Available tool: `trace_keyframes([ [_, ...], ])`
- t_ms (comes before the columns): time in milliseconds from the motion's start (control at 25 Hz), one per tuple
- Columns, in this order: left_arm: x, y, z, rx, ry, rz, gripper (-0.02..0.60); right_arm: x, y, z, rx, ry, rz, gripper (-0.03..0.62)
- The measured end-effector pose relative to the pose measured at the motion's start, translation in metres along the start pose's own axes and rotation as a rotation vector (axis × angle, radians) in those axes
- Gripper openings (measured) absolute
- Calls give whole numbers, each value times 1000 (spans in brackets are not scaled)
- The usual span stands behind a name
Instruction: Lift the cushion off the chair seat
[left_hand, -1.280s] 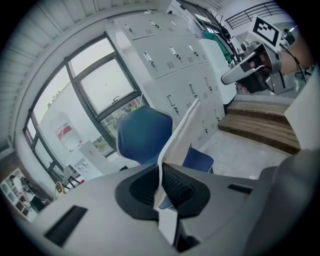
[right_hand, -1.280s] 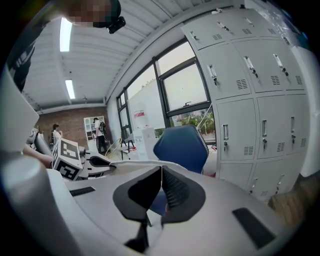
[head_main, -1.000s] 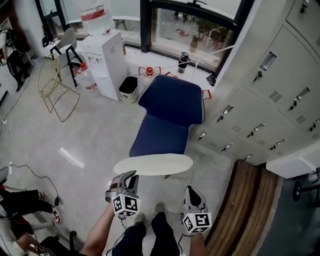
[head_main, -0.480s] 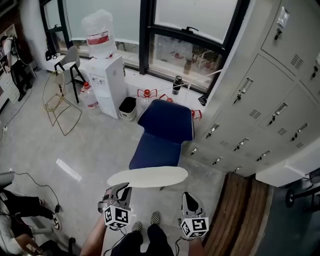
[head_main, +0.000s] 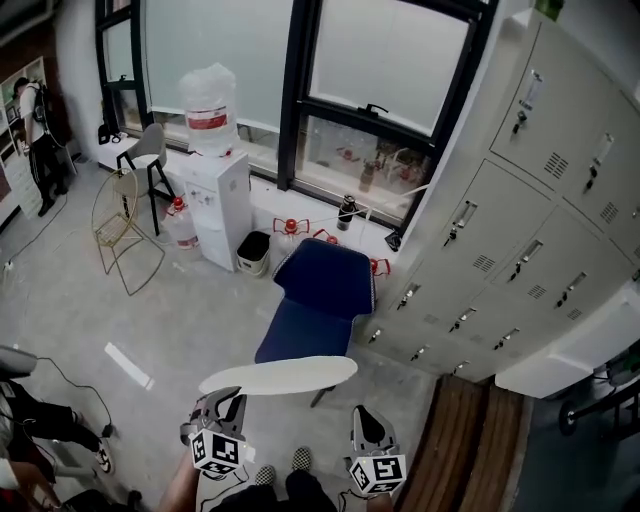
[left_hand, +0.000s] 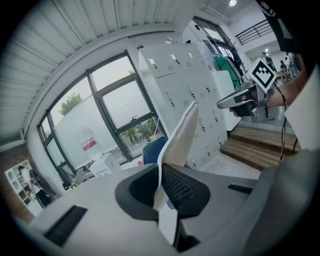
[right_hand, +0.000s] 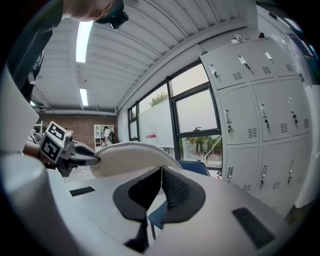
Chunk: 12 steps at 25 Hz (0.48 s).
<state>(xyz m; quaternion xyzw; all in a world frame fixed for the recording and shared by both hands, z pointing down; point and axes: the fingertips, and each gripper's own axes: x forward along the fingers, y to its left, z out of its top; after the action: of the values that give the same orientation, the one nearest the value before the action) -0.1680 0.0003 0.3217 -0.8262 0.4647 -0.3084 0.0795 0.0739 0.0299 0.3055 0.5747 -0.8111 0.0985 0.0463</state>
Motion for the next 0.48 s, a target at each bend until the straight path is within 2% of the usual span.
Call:
trace_keyframes([
  [200, -31, 7, 2, 12, 4, 15, 31, -20, 10, 15, 1, -24, -7, 28],
  [480, -49, 0, 8, 6, -8, 19, 31, -28, 11, 27, -19, -35, 16, 28],
])
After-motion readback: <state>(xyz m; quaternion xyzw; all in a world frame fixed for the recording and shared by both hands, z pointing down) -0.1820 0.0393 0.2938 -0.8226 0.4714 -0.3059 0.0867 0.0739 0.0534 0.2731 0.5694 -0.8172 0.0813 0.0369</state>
